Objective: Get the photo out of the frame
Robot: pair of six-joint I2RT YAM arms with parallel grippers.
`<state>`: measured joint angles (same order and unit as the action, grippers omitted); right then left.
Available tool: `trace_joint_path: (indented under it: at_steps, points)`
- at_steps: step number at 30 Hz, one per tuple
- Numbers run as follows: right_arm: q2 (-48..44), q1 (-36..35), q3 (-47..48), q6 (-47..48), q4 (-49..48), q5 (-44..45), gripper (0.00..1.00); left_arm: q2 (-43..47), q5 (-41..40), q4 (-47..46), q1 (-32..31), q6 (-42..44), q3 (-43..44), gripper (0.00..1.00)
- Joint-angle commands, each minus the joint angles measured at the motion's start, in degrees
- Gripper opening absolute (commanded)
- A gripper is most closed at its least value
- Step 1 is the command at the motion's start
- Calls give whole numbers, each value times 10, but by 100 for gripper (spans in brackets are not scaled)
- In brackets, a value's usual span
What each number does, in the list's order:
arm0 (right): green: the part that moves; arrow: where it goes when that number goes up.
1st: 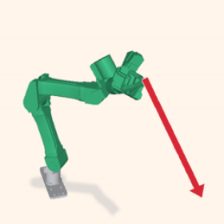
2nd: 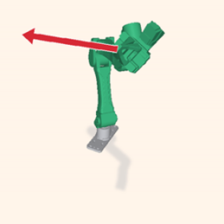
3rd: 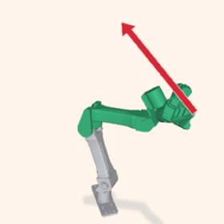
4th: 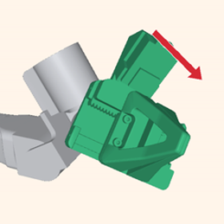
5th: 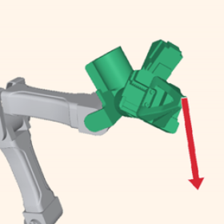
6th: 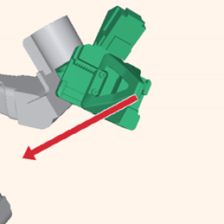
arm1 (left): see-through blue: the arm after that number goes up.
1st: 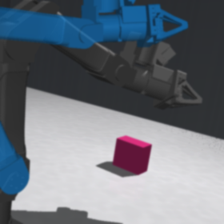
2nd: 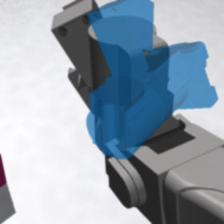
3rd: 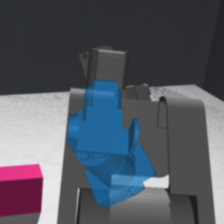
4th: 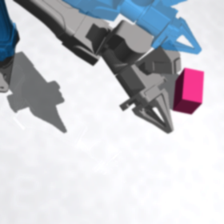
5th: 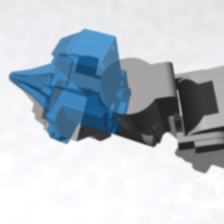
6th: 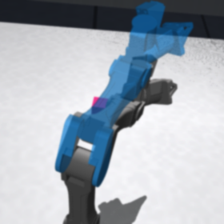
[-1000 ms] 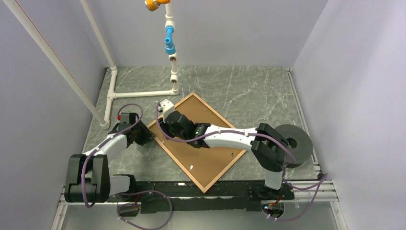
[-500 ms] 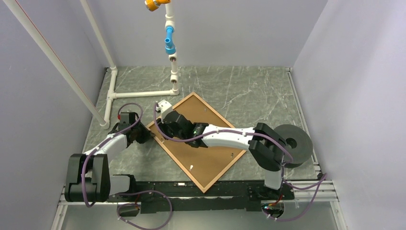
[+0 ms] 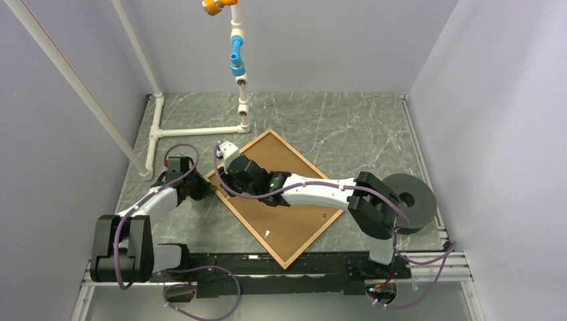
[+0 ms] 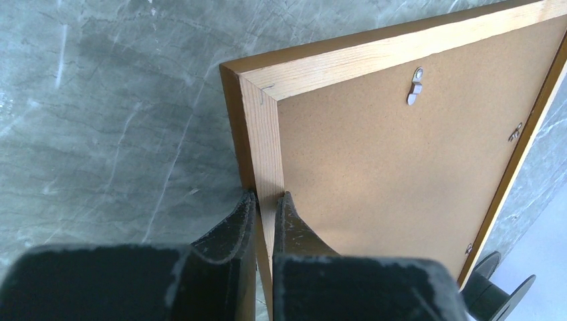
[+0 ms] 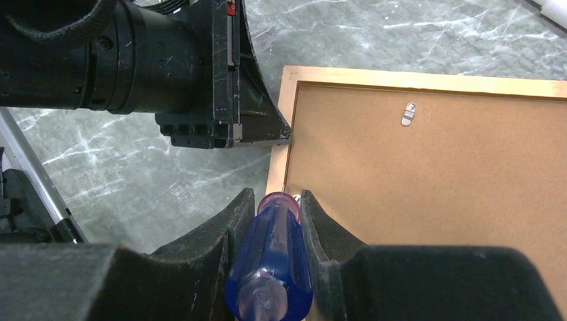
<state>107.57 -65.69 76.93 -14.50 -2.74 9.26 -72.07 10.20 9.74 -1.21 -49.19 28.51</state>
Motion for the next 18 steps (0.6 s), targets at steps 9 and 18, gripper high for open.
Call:
trace_joint_path:
  at_steps: [9,18]
  points:
    - [-5,-39,53,32,116,75,0,-13,-49,23,0,21,-13,0]
    - [-9,-46,55,35,135,110,0,-12,-54,27,0,24,-12,0]
